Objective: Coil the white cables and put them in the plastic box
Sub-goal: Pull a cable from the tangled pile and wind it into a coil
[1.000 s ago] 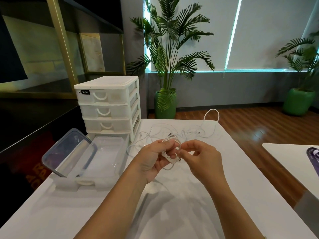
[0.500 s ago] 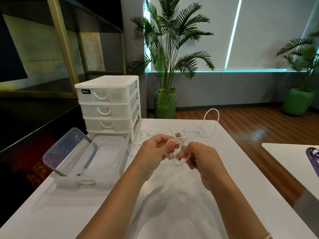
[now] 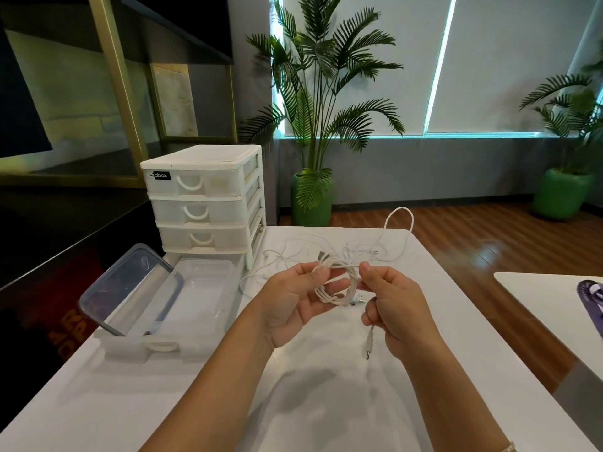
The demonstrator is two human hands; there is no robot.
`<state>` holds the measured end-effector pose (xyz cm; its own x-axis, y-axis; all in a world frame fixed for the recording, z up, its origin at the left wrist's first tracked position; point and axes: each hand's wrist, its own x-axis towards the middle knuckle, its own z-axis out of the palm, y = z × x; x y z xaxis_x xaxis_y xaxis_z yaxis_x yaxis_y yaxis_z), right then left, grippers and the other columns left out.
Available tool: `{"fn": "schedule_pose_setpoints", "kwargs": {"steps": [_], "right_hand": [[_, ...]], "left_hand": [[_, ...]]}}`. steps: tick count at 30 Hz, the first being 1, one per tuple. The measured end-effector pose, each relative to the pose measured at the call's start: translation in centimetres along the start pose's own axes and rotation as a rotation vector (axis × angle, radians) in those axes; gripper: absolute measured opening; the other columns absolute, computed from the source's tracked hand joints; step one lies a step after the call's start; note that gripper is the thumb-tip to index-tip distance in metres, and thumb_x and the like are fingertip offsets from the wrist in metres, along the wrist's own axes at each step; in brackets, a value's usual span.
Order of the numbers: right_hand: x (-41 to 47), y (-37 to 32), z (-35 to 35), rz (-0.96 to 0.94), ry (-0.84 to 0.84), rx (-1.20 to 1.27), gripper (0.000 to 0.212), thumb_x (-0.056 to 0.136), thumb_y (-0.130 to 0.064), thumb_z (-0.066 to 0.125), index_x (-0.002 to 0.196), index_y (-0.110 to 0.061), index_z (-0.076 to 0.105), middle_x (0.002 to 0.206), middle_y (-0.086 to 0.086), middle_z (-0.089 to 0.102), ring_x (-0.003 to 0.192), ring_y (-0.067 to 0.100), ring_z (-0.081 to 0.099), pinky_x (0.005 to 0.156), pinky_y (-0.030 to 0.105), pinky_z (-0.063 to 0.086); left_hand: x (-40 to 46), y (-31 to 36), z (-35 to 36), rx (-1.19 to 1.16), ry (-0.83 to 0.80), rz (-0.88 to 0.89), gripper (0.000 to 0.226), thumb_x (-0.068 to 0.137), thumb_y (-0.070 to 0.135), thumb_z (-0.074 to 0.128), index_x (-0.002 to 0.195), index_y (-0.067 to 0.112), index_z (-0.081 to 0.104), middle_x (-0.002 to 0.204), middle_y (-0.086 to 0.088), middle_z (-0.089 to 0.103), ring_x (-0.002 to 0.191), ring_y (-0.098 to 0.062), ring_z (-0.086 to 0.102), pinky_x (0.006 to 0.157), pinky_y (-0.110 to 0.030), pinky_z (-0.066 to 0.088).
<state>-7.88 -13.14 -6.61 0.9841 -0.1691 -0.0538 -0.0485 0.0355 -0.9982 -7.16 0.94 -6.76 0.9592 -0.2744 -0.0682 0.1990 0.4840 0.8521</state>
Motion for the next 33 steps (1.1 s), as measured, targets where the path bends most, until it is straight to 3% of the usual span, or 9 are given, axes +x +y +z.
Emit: {"fn": "schedule_pose_setpoints", "kwargs": {"steps": [3, 8, 14, 17, 20, 24, 29, 33], "right_hand": [[0.1, -0.1, -0.1, 0.024, 0.005, 0.002, 0.028, 0.089, -0.034, 0.054, 0.096, -0.009, 0.063, 0.095, 0.009, 0.069, 0.043, 0.015, 0.045, 0.048, 0.026, 0.046], [0.1, 0.1, -0.4, 0.051, -0.056, 0.109, 0.025, 0.090, -0.030, 0.056, 0.094, -0.007, 0.063, 0.082, 0.012, 0.068, 0.032, 0.009, 0.045, 0.047, 0.026, 0.048], [0.2, 0.4, -0.3, 0.031, -0.067, 0.053, 0.018, 0.087, -0.023, 0.062, 0.092, -0.006, 0.064, 0.073, 0.009, 0.065, 0.031, 0.006, 0.041, 0.036, 0.021, 0.041], [0.2, 0.6, -0.2, 0.025, -0.077, 0.011, 0.011, 0.085, -0.019, 0.065, 0.089, -0.008, 0.065, 0.070, 0.009, 0.064, 0.035, 0.008, 0.043, 0.034, 0.022, 0.036], [0.4, 0.7, -0.2, 0.045, -0.083, 0.017, 0.012, 0.084, -0.015, 0.066, 0.092, -0.007, 0.064, 0.066, 0.009, 0.063, 0.042, 0.014, 0.044, 0.034, 0.020, 0.033], [0.2, 0.5, -0.3, 0.085, -0.107, 0.049, 0.015, 0.083, -0.014, 0.066, 0.096, -0.010, 0.060, 0.066, 0.010, 0.063, 0.045, 0.016, 0.046, 0.033, 0.019, 0.032], [0.1, 0.2, -0.4, 0.032, -0.066, 0.010, 0.014, 0.089, -0.021, 0.060, 0.100, -0.013, 0.059, 0.073, 0.007, 0.062, 0.042, 0.009, 0.047, 0.042, 0.023, 0.039], [-0.2, 0.0, -0.3, -0.068, -0.164, -0.090, 0.021, 0.084, -0.029, 0.065, 0.101, -0.018, 0.060, 0.092, 0.002, 0.067, 0.071, 0.013, 0.060, 0.061, 0.021, 0.047]], "left_hand": [[-0.1, -0.1, 0.0, 0.006, -0.004, -0.014, 0.023, 0.080, -0.009, 0.057, 0.099, 0.004, 0.059, 0.086, -0.010, 0.074, 0.073, -0.021, 0.072, 0.073, -0.034, 0.058], [0.1, -0.4, -0.4, 0.129, -0.028, -0.015, 0.050, 0.076, -0.015, 0.061, 0.114, 0.016, 0.057, 0.093, -0.006, 0.074, 0.087, -0.024, 0.069, 0.074, -0.029, 0.059], [0.0, -0.7, -0.3, 0.446, 0.076, 0.076, 0.037, 0.070, -0.018, 0.067, 0.086, 0.016, 0.062, 0.084, -0.004, 0.069, 0.078, -0.018, 0.064, 0.070, -0.026, 0.056], [-0.1, -1.0, 0.0, 0.622, 0.120, 0.175, 0.032, 0.068, -0.007, 0.076, 0.077, 0.017, 0.057, 0.077, -0.002, 0.066, 0.069, -0.014, 0.060, 0.060, -0.022, 0.050], [-0.3, -1.3, 0.6, 0.846, 0.163, 0.292, 0.032, 0.067, 0.014, 0.082, 0.079, 0.028, 0.057, 0.075, 0.006, 0.064, 0.069, -0.008, 0.059, 0.063, -0.019, 0.052], [-0.6, -1.3, 1.1, 0.961, 0.143, 0.398, 0.031, 0.069, 0.019, 0.081, 0.083, 0.040, 0.062, 0.078, 0.015, 0.062, 0.077, -0.006, 0.061, 0.068, -0.015, 0.051], [-0.5, -1.3, 1.1, 0.930, 0.208, 0.457, 0.025, 0.073, 0.016, 0.077, 0.076, 0.037, 0.066, 0.084, 0.013, 0.064, 0.077, -0.012, 0.066, 0.075, -0.030, 0.059], [-0.3, -0.9, 0.7, 0.968, 0.386, 0.494, 0.011, 0.076, 0.023, 0.075, 0.081, 0.029, 0.067, 0.085, 0.008, 0.065, 0.074, -0.014, 0.068, 0.069, -0.031, 0.059]]}}
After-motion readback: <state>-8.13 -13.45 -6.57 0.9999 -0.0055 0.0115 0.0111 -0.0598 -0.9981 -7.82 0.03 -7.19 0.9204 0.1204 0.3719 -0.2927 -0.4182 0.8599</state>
